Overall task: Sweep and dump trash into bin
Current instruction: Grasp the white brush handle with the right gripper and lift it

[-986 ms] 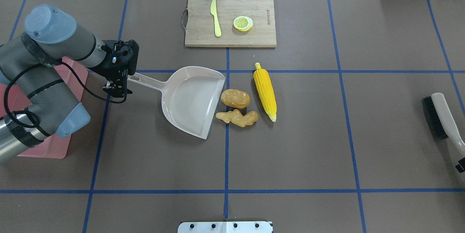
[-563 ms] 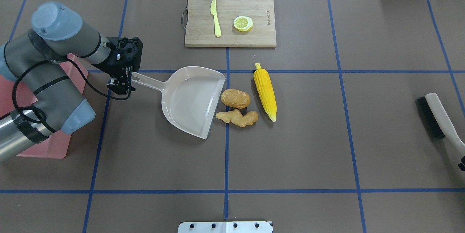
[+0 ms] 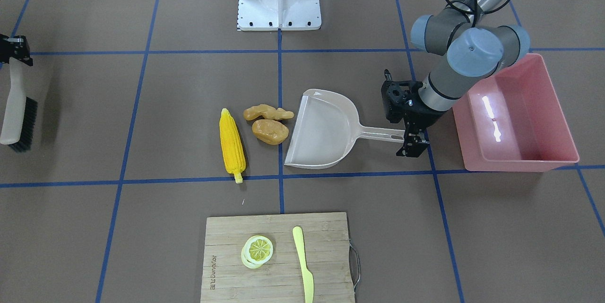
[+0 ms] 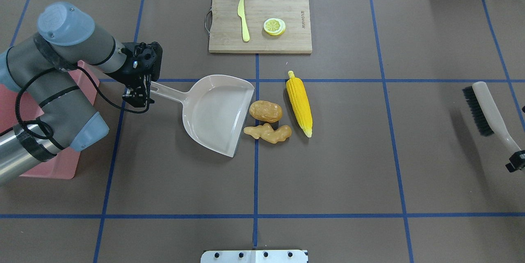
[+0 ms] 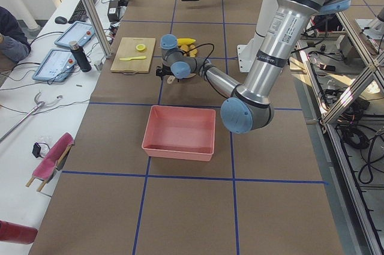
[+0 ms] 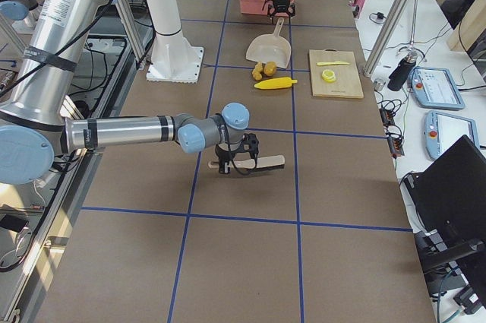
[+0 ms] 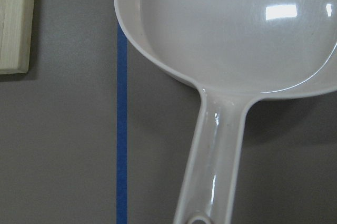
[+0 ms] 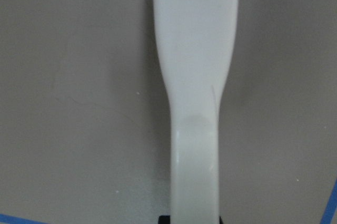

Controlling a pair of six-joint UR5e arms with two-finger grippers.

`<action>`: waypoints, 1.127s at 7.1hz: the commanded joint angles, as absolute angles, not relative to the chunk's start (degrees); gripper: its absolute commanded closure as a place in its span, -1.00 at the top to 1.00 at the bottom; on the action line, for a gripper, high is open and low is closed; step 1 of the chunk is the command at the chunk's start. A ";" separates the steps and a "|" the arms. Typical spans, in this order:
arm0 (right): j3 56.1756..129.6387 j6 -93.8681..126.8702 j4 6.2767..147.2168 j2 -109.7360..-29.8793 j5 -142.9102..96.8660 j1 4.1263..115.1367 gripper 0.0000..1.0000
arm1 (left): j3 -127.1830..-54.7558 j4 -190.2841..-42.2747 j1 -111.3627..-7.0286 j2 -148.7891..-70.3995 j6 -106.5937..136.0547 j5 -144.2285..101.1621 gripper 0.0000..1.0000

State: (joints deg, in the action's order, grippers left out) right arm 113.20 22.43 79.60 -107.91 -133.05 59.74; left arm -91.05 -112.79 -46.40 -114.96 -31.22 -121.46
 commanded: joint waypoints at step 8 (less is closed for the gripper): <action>117.35 29.58 121.03 -73.50 -116.65 41.87 -1.00 | -90.70 -113.47 -45.70 -114.87 -31.11 -121.90 0.95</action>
